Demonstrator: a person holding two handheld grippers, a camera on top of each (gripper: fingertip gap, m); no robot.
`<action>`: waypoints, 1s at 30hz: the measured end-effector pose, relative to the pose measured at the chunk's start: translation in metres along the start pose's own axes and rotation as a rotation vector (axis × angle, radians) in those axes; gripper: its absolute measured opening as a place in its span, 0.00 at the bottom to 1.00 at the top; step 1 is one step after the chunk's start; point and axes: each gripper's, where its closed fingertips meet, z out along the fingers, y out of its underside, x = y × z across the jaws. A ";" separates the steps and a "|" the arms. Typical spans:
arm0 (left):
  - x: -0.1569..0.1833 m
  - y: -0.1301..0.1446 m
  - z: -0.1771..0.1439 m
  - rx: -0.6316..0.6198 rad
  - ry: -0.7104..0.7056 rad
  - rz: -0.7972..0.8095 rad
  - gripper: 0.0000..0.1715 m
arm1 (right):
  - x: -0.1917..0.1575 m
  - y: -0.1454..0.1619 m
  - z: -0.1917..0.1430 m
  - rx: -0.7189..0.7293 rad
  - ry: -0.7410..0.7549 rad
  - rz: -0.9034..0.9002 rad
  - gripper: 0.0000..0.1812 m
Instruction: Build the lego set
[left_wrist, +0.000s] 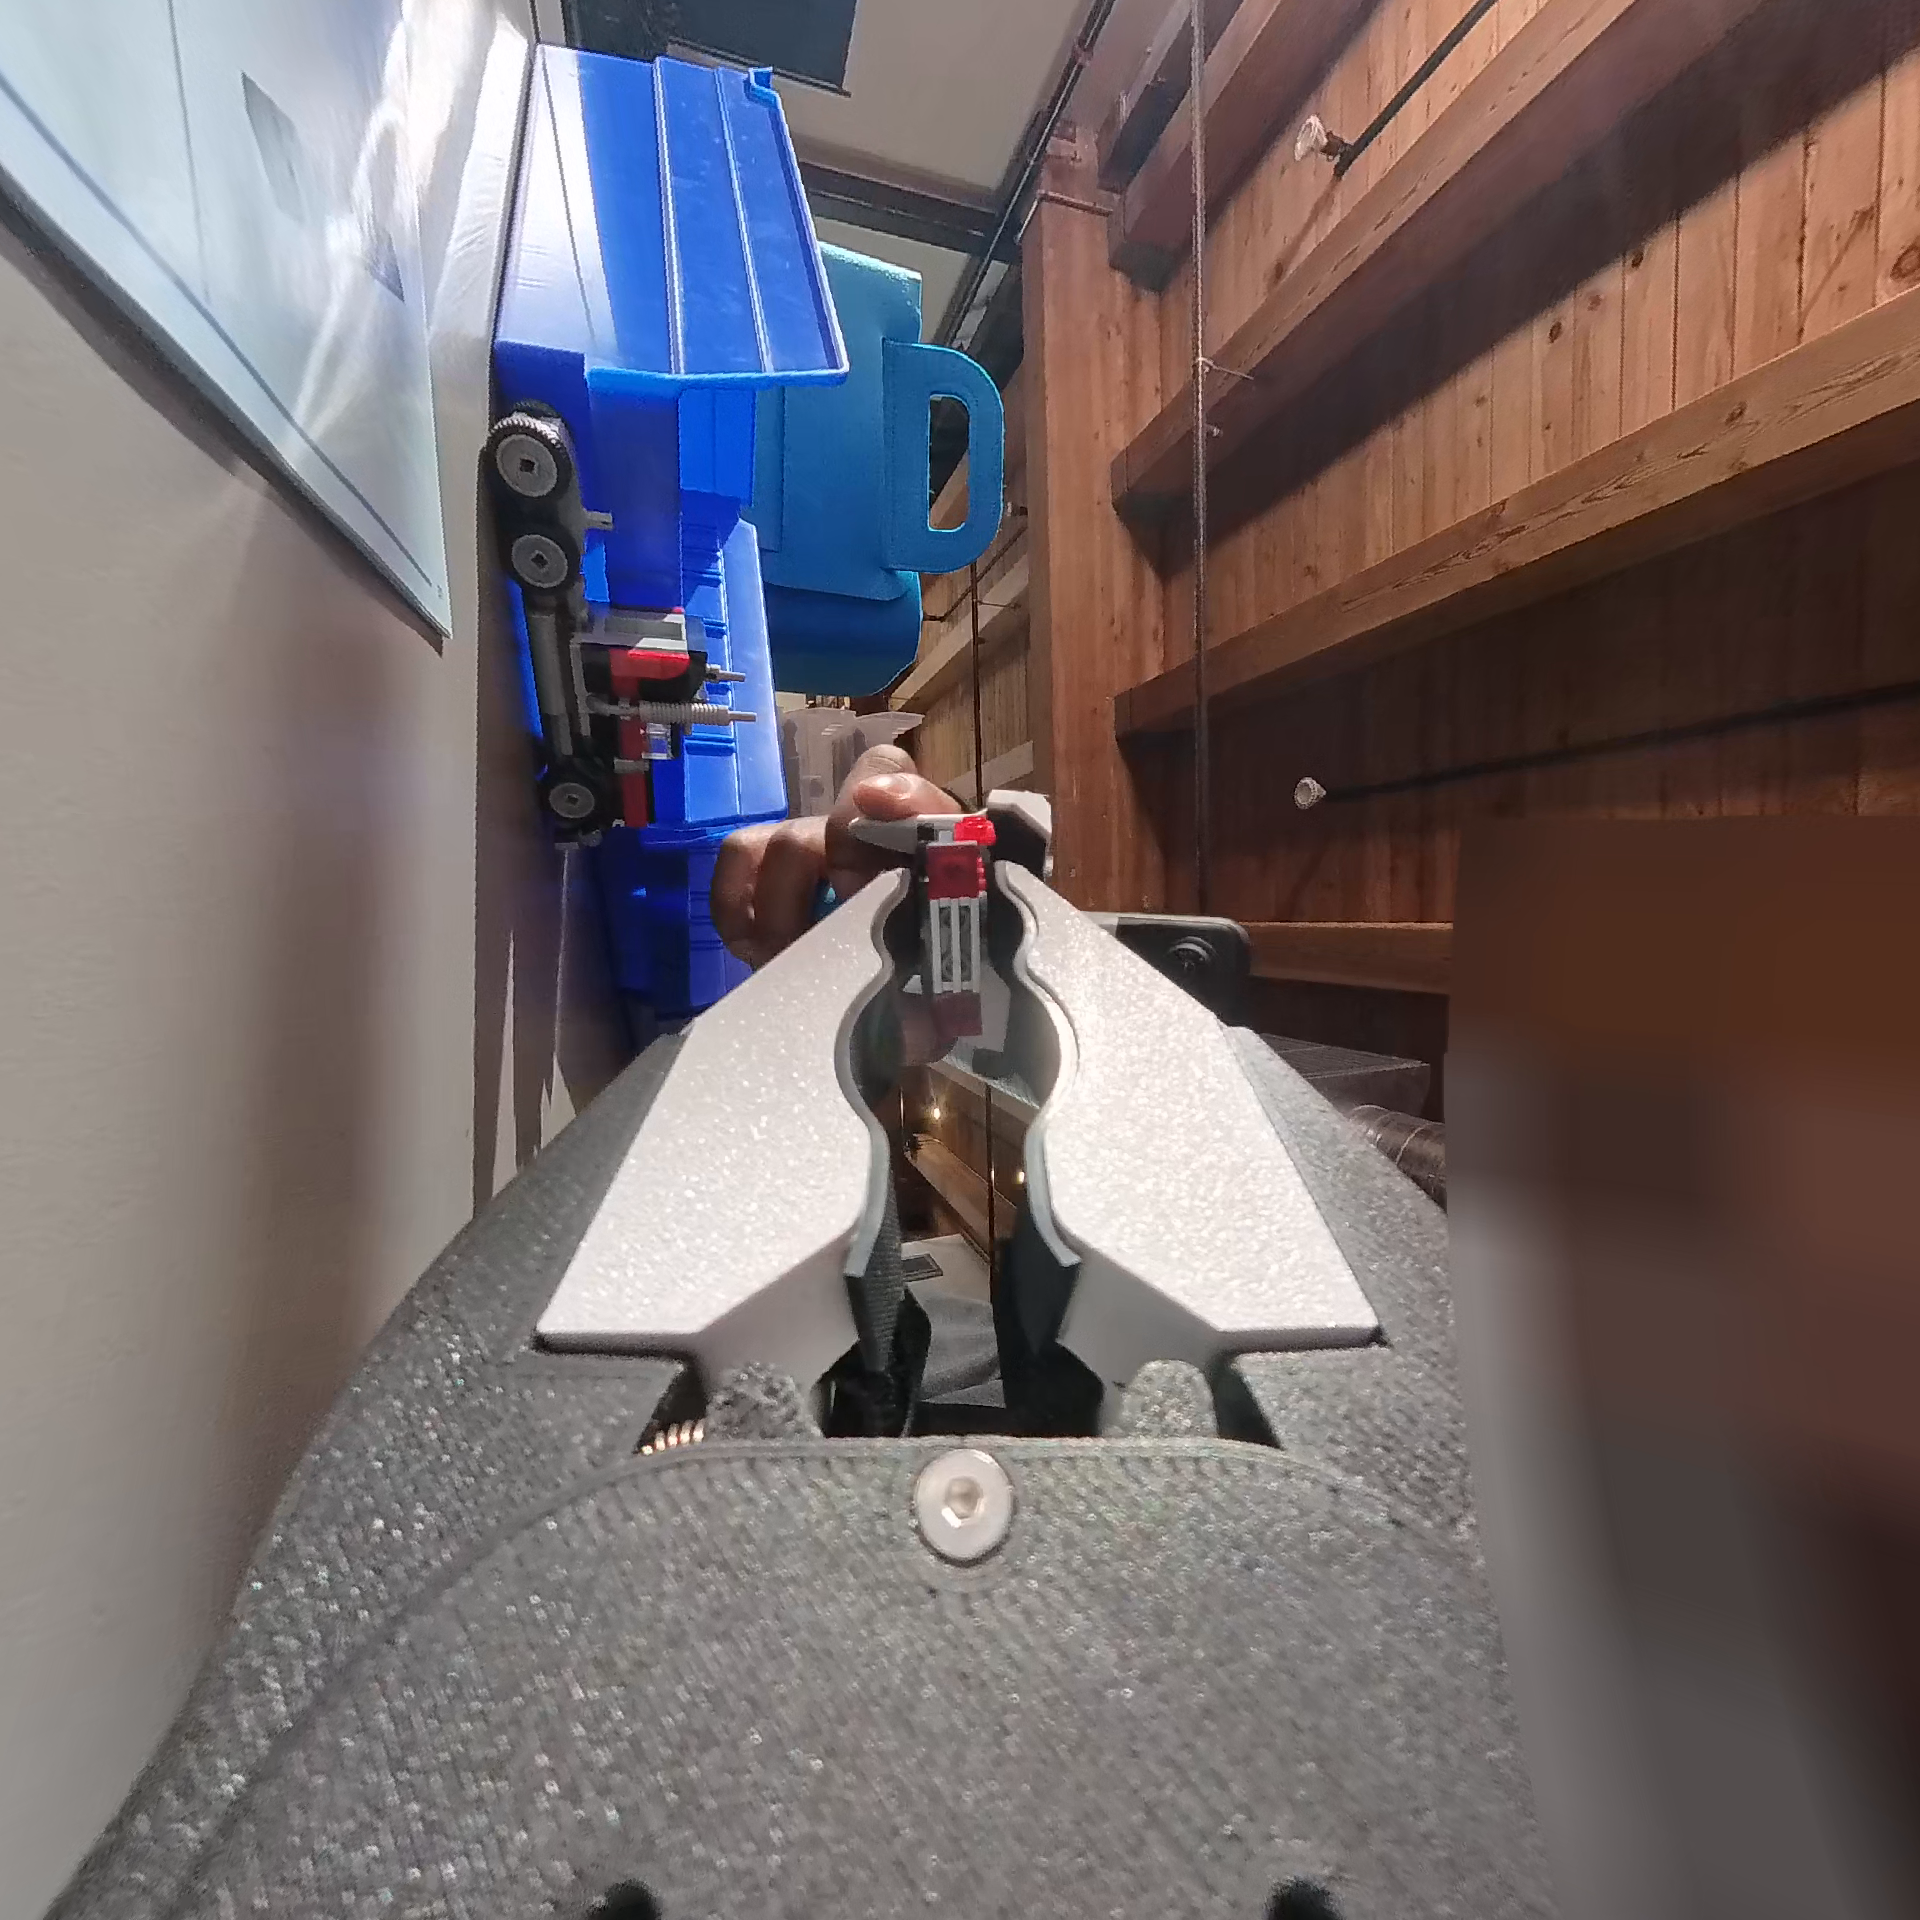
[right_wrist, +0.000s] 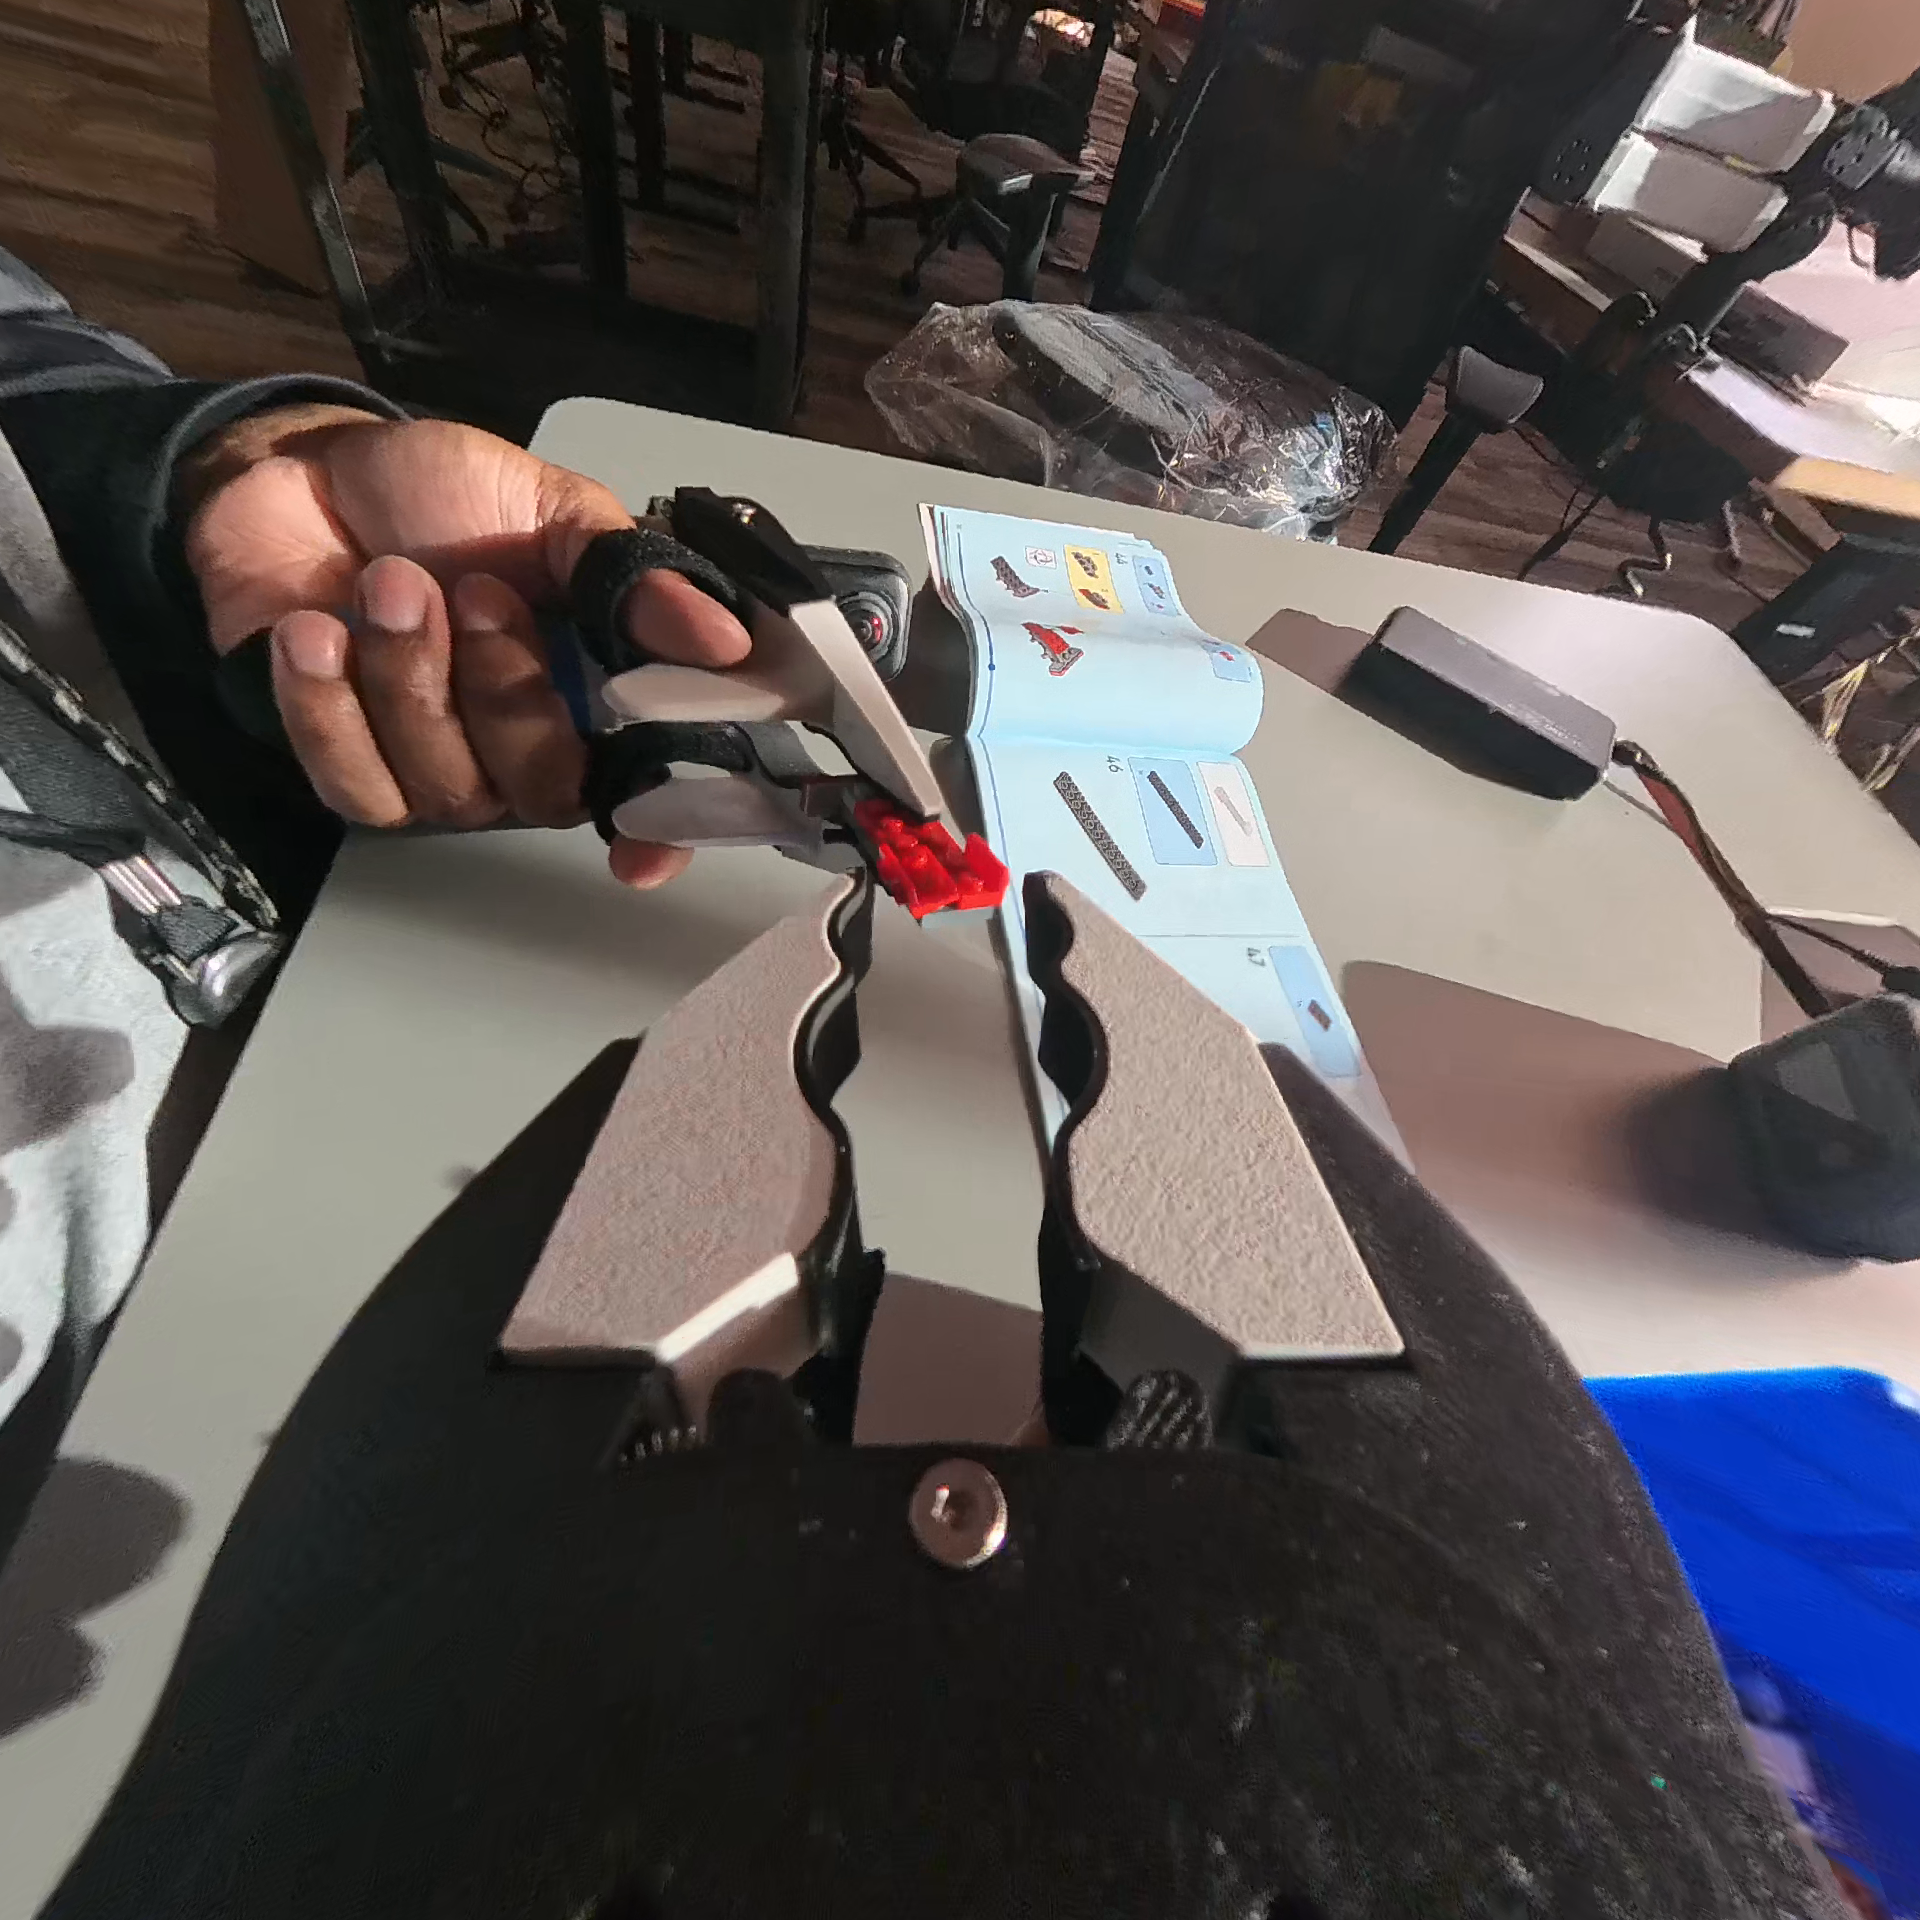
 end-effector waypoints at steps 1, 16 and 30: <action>0.000 0.000 0.000 0.000 -0.001 0.002 0.07 | 0.002 0.001 -0.002 0.000 0.001 0.055 0.18; -0.001 0.006 0.002 -0.031 -0.024 0.040 0.07 | -0.001 0.017 -0.003 -0.037 -0.217 1.067 0.23; -0.003 0.009 0.003 -0.054 -0.037 0.070 0.07 | -0.005 0.021 0.006 -0.061 -0.274 1.092 0.20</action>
